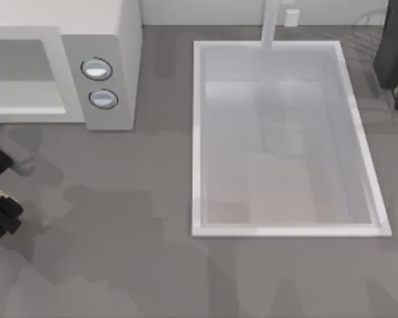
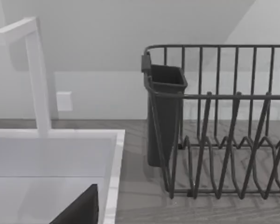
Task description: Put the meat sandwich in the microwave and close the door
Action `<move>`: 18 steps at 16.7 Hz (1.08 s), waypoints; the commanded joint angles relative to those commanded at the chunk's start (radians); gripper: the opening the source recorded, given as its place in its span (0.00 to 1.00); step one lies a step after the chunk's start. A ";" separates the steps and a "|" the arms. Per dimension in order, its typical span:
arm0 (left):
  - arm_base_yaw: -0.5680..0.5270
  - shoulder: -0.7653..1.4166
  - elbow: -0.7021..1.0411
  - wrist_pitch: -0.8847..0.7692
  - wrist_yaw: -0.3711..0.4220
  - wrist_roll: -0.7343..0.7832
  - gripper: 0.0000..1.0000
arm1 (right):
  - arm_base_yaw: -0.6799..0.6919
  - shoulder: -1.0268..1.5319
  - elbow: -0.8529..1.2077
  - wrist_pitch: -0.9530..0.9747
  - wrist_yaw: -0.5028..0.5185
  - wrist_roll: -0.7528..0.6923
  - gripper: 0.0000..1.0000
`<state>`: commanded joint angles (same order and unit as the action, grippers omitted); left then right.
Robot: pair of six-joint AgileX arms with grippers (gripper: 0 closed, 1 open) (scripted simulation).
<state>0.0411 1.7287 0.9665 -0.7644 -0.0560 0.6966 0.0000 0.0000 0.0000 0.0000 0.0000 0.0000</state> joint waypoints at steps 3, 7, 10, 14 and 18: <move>-0.018 -0.036 0.047 -0.106 0.014 0.014 0.00 | 0.000 0.000 0.000 0.000 0.000 0.000 1.00; -0.005 -0.046 0.203 -0.245 0.079 0.006 0.00 | 0.000 0.000 0.000 0.000 0.000 0.000 1.00; 0.014 -0.027 0.292 -0.302 0.104 -0.009 0.00 | 0.000 0.000 0.000 0.000 0.000 0.000 1.00; 0.017 -0.023 0.303 -0.309 0.106 -0.012 0.00 | 0.000 0.000 0.000 0.000 0.000 0.000 1.00; 0.015 0.002 0.277 -0.280 0.112 -0.024 0.00 | 0.000 0.000 0.000 0.000 0.000 0.000 1.00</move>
<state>0.0566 1.7311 1.2439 -1.0440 0.0555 0.6730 0.0000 0.0000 0.0000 0.0000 0.0000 0.0000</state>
